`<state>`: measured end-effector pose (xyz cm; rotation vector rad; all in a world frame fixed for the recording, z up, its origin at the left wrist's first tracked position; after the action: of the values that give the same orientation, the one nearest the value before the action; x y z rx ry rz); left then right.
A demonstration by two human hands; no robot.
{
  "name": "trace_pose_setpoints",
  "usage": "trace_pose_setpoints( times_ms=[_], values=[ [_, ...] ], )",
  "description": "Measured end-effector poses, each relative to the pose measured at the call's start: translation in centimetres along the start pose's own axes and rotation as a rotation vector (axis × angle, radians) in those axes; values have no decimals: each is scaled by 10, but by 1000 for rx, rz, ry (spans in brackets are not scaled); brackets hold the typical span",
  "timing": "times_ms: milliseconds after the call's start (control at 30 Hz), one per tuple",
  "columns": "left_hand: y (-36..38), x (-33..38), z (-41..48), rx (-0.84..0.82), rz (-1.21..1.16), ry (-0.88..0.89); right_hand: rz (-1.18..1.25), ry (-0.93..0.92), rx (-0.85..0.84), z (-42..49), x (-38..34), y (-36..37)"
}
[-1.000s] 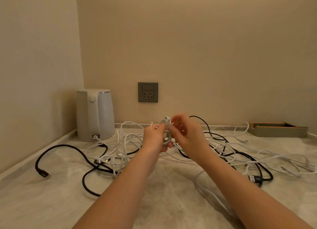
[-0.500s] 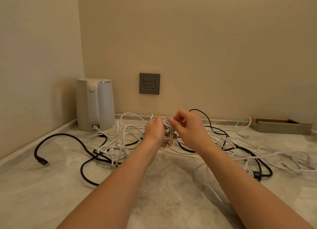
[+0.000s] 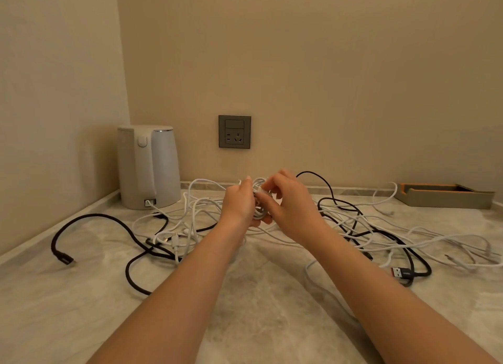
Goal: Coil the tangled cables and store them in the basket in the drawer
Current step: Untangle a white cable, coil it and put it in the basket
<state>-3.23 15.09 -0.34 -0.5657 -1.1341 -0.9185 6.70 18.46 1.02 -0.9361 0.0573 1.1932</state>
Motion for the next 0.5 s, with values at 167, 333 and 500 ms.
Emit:
trace_pose_setpoints(
  times_ms=[167, 333, 500],
  values=[
    [1, 6, 1, -16, 149, 90, -203, -156, 95, -6, -1, 6],
    [8, 9, -1, 11, -16, 66, 50, -70, 129, -1, 0, -3],
    [5, 7, 3, 15, -165, 5, 152, -46, 118, -2, -1, -13]
  ],
)
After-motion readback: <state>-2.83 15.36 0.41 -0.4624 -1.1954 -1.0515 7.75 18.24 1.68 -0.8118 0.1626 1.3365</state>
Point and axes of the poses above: each hand's wrist, its own z-axis towards the middle knuckle, its own y-axis out of the palm, x = y × z, the point moved 3 cm from there along z, towards the middle knuckle, and after that the axes turned 11 degrees about y, right-handed, at the moved point
